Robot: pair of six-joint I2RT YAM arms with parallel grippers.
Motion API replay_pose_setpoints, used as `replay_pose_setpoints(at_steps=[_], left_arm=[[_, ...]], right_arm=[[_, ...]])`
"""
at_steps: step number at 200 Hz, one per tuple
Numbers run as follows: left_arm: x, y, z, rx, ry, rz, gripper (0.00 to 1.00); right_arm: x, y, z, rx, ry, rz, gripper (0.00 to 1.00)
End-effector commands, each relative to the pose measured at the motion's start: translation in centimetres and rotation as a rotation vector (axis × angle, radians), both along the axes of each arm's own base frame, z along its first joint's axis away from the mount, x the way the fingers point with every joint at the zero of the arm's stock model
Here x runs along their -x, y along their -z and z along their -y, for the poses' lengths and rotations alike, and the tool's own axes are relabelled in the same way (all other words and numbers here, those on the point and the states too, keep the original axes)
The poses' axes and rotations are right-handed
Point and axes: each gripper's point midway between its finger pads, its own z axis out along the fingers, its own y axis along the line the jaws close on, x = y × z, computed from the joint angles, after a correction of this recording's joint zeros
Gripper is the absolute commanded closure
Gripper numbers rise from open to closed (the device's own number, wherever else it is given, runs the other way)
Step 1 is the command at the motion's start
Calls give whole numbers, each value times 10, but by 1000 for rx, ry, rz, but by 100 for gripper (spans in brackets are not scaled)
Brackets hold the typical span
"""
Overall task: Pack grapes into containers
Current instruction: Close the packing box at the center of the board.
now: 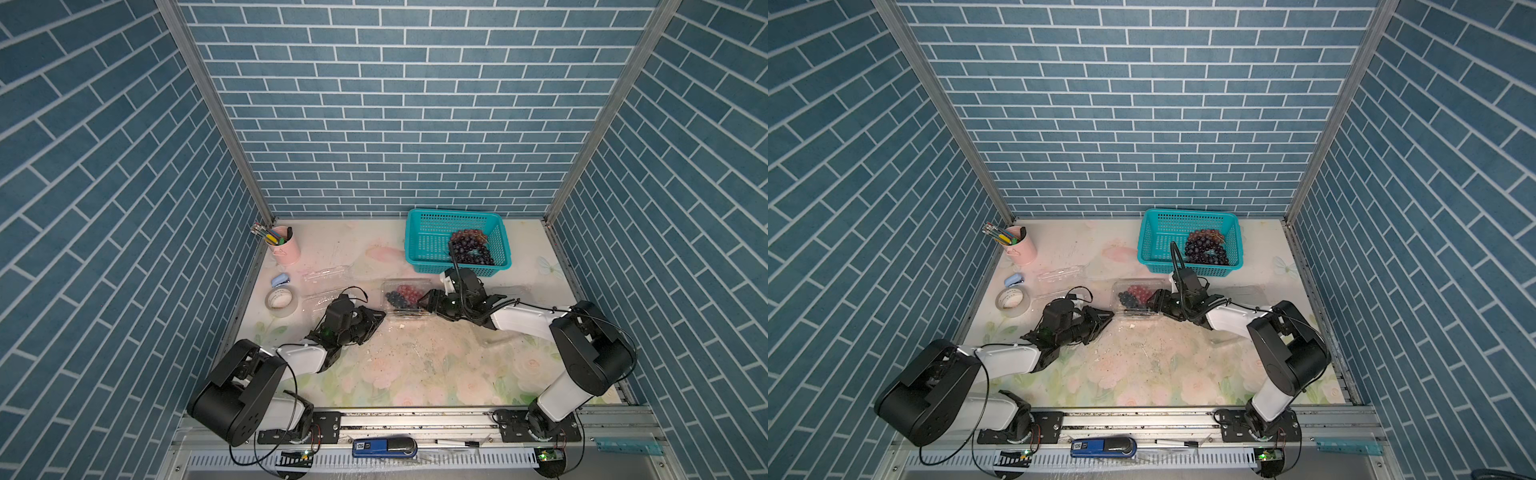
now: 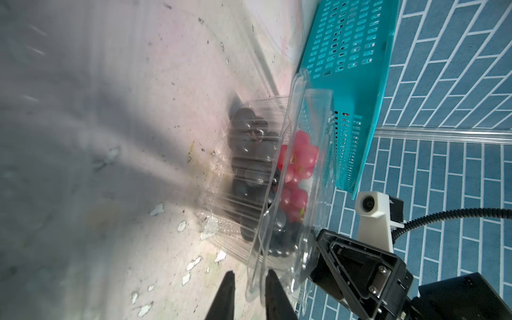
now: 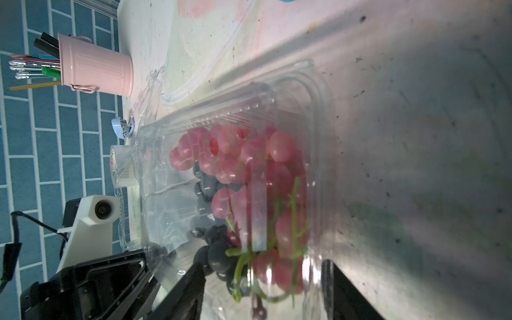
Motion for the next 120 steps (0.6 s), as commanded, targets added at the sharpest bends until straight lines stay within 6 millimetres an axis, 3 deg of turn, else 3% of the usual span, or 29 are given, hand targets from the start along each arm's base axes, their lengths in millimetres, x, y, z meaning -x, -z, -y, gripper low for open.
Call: replay_pose_setpoints(at_steps=[1, 120], left_arm=[[-2, 0, -2, -13, -12, 26, 82], [-2, 14, -8, -32, -38, 27, 89]], right_arm=[[8, 5, -2, -1, 0, -31, 33], [8, 8, -3, 2, -4, -41, 34]])
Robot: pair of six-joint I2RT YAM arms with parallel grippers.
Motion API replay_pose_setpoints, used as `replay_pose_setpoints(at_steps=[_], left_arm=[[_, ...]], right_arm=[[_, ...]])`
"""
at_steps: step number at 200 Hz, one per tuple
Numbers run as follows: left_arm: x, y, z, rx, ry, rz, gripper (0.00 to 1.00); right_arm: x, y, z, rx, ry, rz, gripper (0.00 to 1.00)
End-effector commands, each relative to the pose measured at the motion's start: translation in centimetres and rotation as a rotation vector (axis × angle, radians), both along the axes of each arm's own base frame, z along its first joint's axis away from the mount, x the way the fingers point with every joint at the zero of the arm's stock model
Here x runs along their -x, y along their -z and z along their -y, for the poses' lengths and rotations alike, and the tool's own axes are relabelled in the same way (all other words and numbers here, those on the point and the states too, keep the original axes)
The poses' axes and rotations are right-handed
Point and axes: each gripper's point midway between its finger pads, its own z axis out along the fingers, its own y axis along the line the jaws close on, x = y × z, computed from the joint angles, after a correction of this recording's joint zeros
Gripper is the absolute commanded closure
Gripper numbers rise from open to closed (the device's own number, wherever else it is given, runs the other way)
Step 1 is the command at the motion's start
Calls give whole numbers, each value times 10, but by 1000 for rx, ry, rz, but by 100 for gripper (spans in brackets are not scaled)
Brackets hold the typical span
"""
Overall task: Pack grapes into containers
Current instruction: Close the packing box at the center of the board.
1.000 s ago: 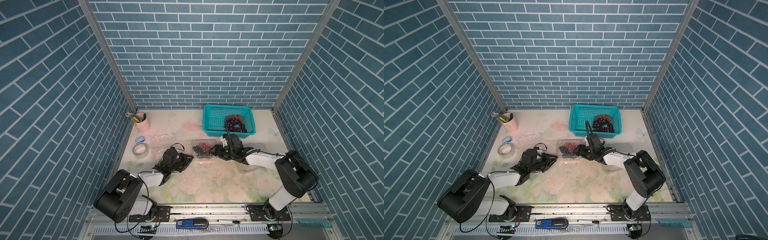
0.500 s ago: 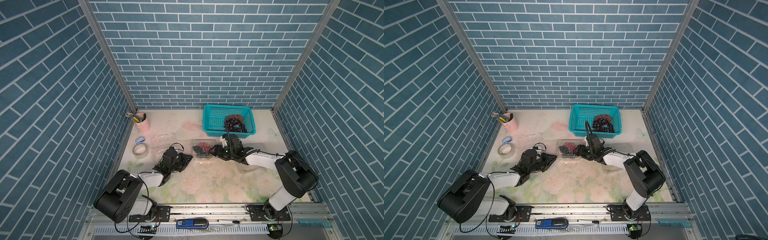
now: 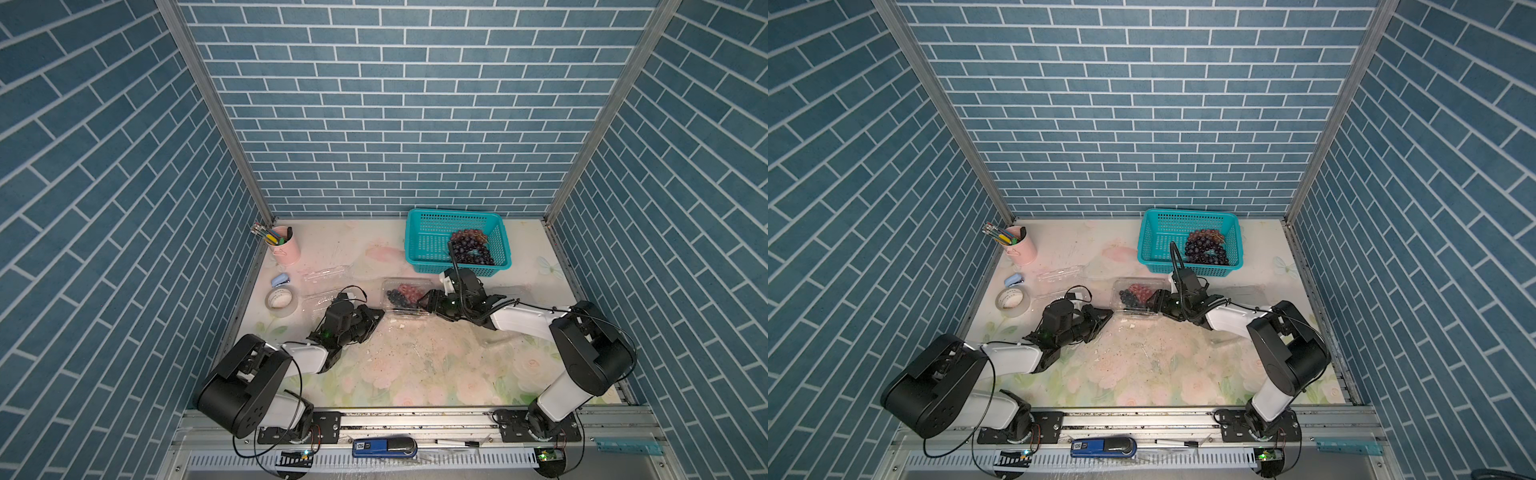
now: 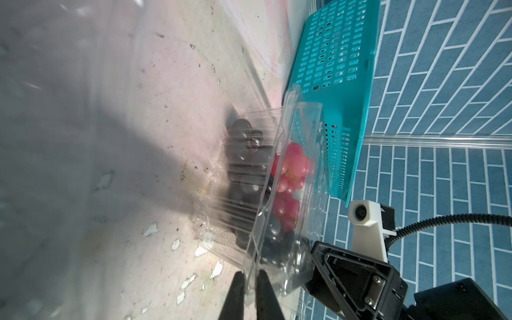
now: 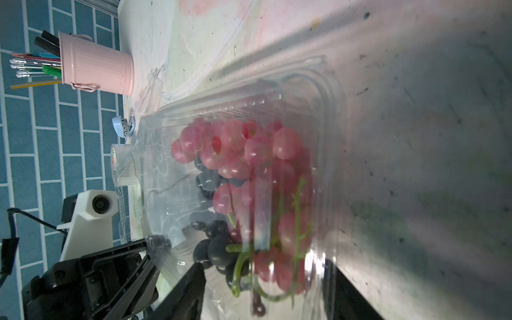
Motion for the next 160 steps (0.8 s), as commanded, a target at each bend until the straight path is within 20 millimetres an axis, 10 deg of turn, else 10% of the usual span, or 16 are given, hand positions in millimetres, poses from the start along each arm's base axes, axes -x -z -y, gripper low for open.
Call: replay_pose_setpoints(at_steps=[1, 69, 160], left_arm=[[5, 14, -5, -38, -9, -21, 89], [6, 14, -5, -34, -6, -20, 86], [22, -36, -41, -239, 1, 28, 32]], right_arm=[[7, 8, -2, 5, -1, -41, 34], [7, 9, -2, 8, -5, -45, 34], [9, 2, 5, 65, -29, -18, 34]])
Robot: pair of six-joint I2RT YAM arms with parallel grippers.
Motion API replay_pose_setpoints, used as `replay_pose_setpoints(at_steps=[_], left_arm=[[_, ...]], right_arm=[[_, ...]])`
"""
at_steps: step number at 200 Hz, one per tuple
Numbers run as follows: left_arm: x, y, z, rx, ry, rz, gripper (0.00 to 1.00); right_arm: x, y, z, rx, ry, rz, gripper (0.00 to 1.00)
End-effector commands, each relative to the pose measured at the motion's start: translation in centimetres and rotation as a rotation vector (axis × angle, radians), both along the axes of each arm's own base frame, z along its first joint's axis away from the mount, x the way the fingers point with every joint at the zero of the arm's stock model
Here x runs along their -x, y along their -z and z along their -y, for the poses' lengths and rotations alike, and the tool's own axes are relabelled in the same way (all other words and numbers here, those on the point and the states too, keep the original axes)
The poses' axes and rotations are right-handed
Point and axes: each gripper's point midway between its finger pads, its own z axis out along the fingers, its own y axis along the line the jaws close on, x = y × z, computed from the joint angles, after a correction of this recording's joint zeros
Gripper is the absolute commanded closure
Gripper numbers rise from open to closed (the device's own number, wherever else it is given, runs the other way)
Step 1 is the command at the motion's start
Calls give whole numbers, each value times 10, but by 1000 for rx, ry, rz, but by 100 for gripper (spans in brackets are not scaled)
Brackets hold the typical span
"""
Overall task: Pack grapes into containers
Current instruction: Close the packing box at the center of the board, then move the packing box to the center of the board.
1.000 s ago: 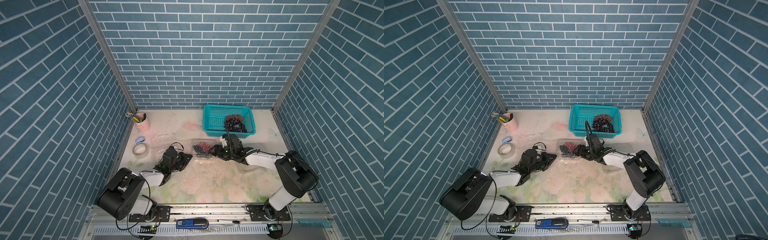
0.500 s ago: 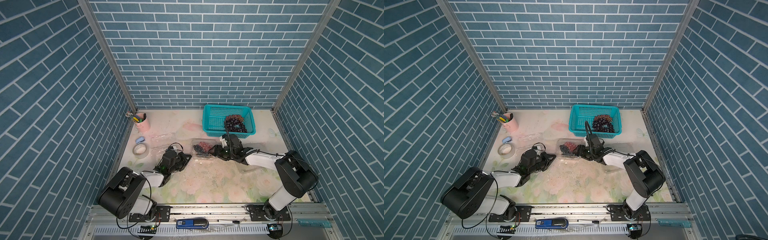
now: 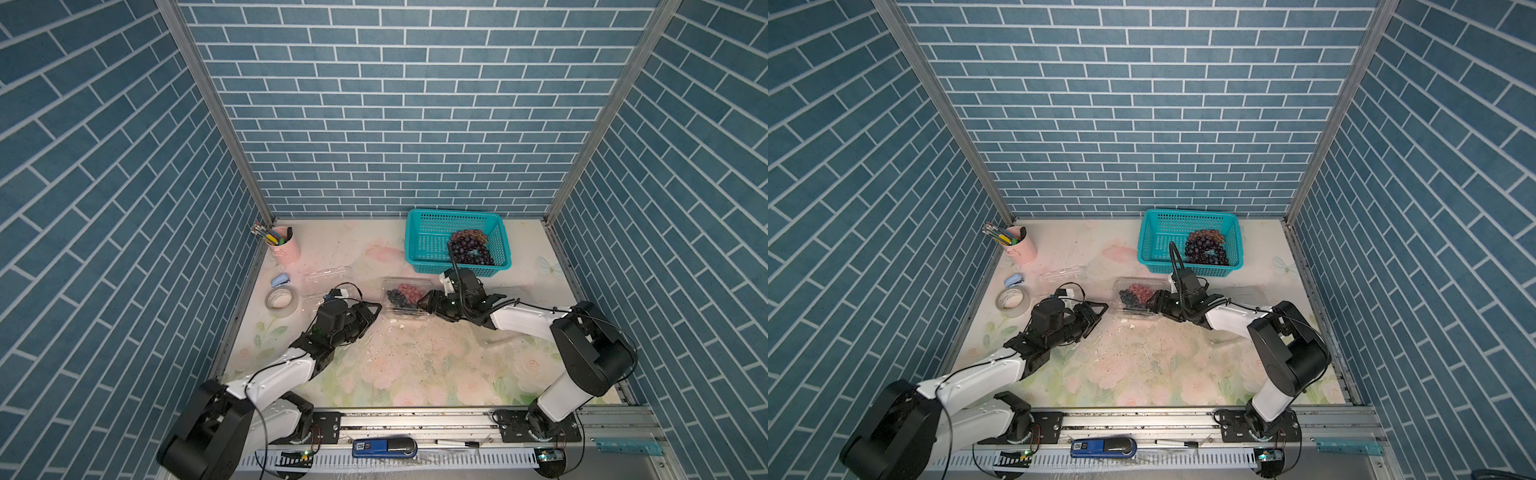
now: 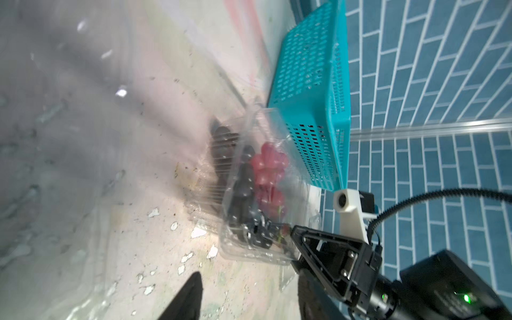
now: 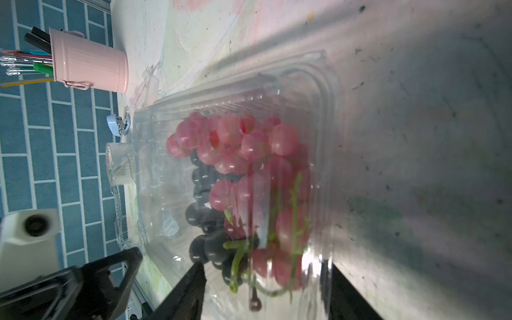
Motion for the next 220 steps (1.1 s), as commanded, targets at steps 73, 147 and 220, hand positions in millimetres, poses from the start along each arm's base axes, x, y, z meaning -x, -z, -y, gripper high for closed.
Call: replay_pose_setpoints(at_steps=[73, 147, 220], left_arm=[[-25, 20, 11, -58, 114, -124, 14], [-66, 21, 12, -33, 133, -130, 11], [-116, 24, -19, -37, 75, -141, 8]], right_arm=[[-9, -10, -36, -34, -38, -6, 34], [-34, -12, -74, -106, -35, -17, 35], [-91, -7, -120, -77, -50, 13, 36]])
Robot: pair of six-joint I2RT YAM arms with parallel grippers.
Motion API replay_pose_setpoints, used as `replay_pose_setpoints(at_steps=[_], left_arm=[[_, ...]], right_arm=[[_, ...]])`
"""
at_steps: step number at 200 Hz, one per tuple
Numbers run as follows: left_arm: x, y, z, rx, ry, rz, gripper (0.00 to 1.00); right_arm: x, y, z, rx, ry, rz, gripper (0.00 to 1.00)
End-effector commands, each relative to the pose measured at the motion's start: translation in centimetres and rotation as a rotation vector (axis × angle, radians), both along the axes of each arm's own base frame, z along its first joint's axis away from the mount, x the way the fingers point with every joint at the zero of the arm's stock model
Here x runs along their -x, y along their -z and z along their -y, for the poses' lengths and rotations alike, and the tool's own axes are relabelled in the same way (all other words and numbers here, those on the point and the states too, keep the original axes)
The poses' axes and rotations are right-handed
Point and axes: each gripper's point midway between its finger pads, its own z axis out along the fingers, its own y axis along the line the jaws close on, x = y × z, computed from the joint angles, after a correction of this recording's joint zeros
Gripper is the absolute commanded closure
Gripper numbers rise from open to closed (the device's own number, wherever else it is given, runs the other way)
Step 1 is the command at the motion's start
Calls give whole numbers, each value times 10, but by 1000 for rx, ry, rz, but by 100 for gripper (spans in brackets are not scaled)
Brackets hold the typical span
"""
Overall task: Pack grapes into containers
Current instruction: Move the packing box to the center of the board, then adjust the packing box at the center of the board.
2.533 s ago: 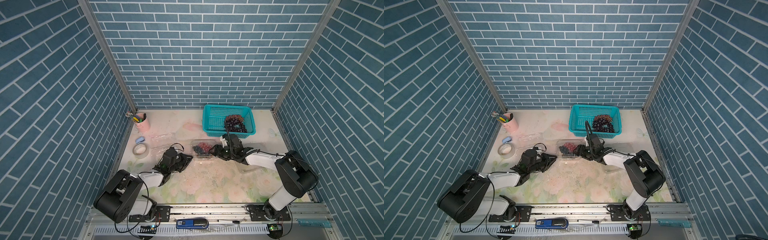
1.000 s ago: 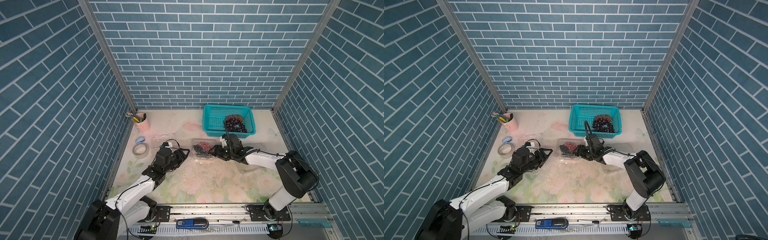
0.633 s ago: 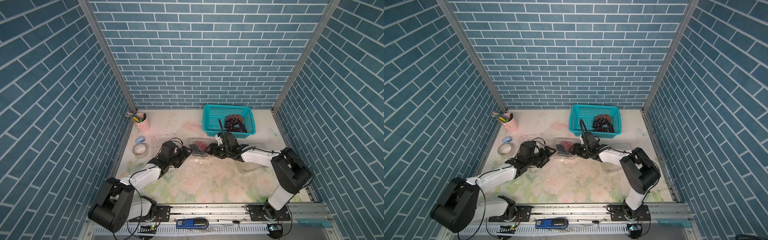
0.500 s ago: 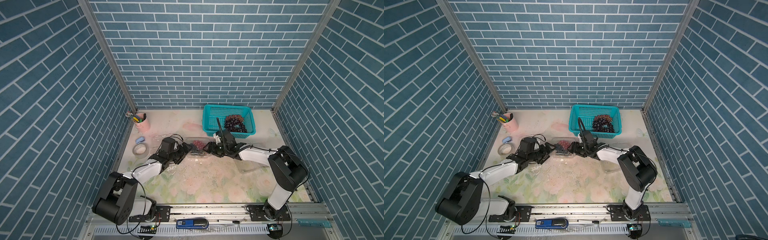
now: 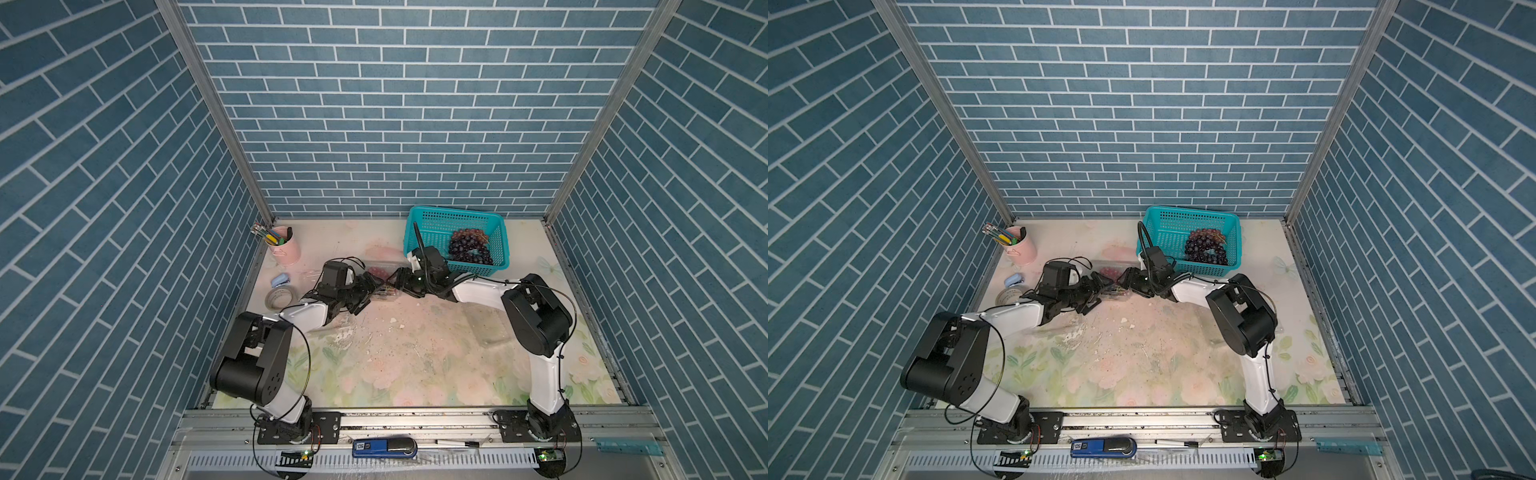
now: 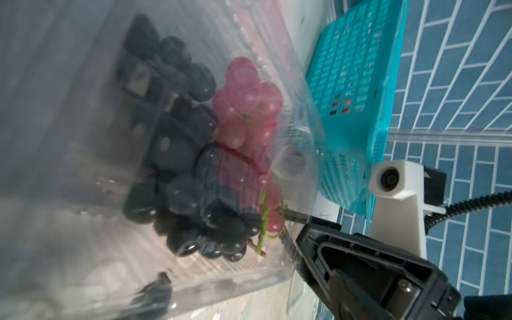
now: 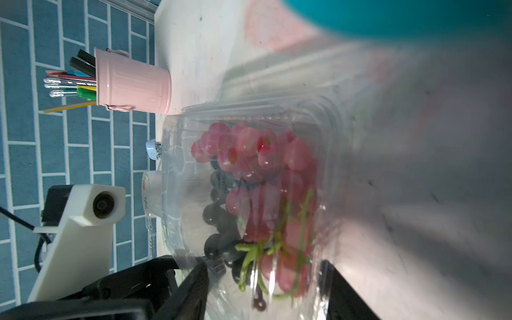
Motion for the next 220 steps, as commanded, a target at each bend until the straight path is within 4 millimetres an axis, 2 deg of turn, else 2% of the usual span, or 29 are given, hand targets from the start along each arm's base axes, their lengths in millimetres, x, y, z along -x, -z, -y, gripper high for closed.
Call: replay_pose_setpoints(at_steps=[1, 19, 31, 62, 84, 102, 128, 137, 144, 168, 186, 206, 220], left_arm=[[-22, -7, -14, -3, -2, 29, 8], [-33, -13, -18, 7, -1, 34, 6], [-36, -19, -17, 6, 8, 46, 5], [-26, -30, -15, 13, 34, 46, 4], [-15, -43, -12, 19, 60, 62, 0], [-3, -55, -7, 4, 99, 74, 0], [13, -58, -7, -35, 112, 68, 0], [17, -63, -6, -33, 118, 74, 0], [19, -69, -3, -28, 127, 86, 0], [25, -93, 20, -32, 196, 150, 0], [26, -105, 48, -24, 262, 187, 1], [29, -116, 89, -2, 350, 222, 1], [33, -122, 114, 1, 409, 241, 0]], right_arm=[[-12, 8, -6, 38, 0, -18, 36], [-17, 7, -3, 60, 3, -9, 36], [-13, 2, 3, 74, 3, 9, 35], [8, -11, 31, 146, -18, 62, 33], [27, -26, 55, 202, -44, 109, 31], [41, -46, 78, 251, -41, 159, 29], [53, -65, 104, 317, -44, 180, 24], [59, -70, 122, 377, -27, 190, 23], [61, -73, 142, 427, 7, 205, 17], [73, -71, 212, 538, 129, 177, 9], [80, -57, 250, 580, 187, 113, 8], [84, -47, 273, 623, 223, 78, 8], [82, -41, 278, 609, 243, 57, 7]])
